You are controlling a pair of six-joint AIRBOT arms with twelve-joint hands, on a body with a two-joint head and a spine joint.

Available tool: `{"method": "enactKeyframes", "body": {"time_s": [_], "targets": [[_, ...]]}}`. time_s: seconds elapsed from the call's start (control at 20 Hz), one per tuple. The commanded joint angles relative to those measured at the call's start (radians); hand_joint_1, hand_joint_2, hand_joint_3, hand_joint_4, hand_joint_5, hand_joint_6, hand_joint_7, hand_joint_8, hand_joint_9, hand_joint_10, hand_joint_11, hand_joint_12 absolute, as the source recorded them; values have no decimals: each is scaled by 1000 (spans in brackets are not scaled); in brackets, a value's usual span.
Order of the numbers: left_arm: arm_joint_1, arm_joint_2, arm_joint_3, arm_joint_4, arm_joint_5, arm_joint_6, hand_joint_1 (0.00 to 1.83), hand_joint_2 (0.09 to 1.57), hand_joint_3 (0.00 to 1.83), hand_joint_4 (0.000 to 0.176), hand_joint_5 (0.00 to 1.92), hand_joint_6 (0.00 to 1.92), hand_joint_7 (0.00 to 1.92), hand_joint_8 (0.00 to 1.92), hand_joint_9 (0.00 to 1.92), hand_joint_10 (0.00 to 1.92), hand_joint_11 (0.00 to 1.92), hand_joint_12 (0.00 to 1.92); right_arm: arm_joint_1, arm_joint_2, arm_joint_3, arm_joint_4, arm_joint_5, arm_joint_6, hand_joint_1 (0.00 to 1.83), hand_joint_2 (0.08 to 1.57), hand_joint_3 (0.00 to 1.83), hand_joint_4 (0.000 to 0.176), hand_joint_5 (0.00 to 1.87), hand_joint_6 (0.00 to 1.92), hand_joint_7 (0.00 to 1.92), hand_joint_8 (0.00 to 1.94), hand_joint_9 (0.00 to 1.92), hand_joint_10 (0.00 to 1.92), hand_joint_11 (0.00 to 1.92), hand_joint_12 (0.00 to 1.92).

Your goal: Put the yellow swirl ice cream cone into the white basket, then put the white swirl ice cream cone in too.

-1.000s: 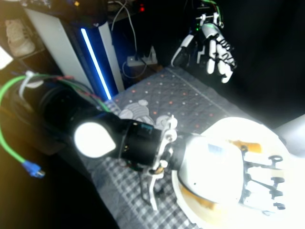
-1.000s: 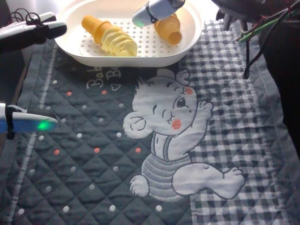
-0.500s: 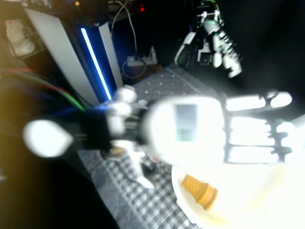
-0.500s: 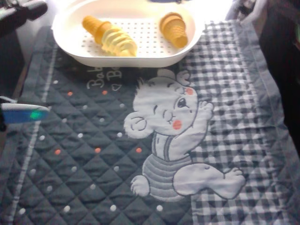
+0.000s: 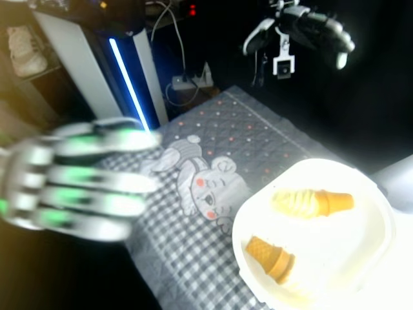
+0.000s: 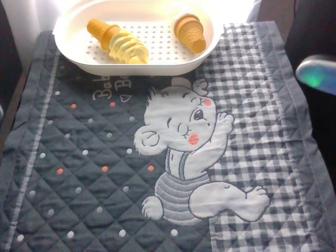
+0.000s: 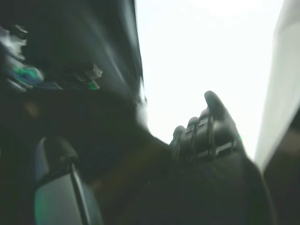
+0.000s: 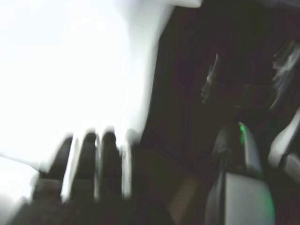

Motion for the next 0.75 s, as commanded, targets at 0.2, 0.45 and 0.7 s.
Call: {"method": "enactKeyframes", "body": {"time_s": [0.2, 0.45, 0.7], "targets": [[45, -43, -2, -71, -129, -58, 21, 1272, 89, 0, 0, 0, 0, 0, 34, 3, 0, 509, -77, -39, -14, 67, 123, 32, 545, 919, 7, 171, 103, 18, 133, 6, 77, 0, 0, 0], [9, -61, 31, -61, -129, -108, 0, 1408, 33, 54, 0, 0, 0, 0, 0, 0, 0, 0, -76, -38, -2, 42, 123, 32, 554, 1056, 13, 94, 70, 8, 148, 9, 138, 10, 86, 36], [-126, -52, 76, 35, -130, -116, 41, 1436, 30, 147, 0, 0, 58, 18, 119, 43, 22, 18, 94, 11, 18, -96, 123, 12, 507, 1190, 0, 79, 288, 45, 293, 6, 311, 9, 16, 668]]}}
